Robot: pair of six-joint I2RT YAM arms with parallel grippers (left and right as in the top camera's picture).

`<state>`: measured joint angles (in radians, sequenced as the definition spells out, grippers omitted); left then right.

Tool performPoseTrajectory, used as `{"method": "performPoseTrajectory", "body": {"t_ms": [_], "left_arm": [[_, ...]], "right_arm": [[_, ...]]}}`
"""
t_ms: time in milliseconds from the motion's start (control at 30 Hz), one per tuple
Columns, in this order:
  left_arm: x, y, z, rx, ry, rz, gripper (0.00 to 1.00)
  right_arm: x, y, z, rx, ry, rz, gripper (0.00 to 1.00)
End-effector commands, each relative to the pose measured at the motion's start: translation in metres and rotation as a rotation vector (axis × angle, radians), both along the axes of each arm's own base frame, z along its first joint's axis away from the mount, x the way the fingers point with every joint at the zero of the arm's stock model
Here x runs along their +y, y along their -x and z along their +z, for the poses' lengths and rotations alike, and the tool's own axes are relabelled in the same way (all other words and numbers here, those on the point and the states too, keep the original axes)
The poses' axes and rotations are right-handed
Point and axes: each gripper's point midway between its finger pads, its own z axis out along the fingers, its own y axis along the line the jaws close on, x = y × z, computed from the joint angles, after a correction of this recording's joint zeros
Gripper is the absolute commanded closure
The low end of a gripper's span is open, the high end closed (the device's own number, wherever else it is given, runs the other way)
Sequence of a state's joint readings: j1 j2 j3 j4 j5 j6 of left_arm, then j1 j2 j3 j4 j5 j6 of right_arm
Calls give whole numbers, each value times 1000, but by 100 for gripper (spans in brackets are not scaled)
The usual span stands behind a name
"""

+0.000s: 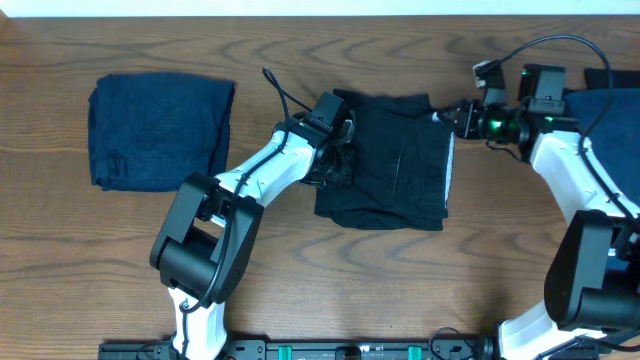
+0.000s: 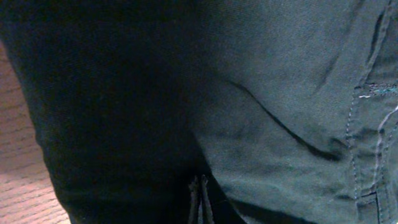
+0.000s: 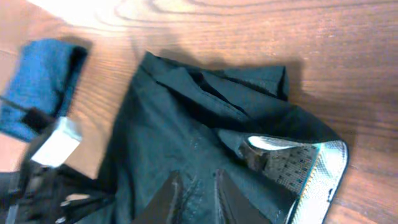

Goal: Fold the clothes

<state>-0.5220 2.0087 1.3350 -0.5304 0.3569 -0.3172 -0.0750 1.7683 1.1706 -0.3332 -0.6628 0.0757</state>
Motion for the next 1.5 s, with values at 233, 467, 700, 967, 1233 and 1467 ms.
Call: {"method": "performPoseTrajectory", "body": {"t_ms": [233,467,700,967,1233,1467], "left_arm": [[2,4,-7,20,-14,1,94],[2,4,-7,21,-15,1,94],[2,4,-7,20,-15,1,94],[4,3,-8,16,-23,3,94],[7,3,-9,14,-41,8,94],[7,4,-9,17,-43,8,94]], "right_arm": [[-7,-14,-24,26,152,-102,70],[-2,-21,-58,83,114,-116,68],[-5,-32,-60,49,114,-137,75],[-15,-50,-50,-13,117,-206,85],[-14,-43,-57,73,67,-266,61],[-11,-28,-68,210,4,-337,61]]}}
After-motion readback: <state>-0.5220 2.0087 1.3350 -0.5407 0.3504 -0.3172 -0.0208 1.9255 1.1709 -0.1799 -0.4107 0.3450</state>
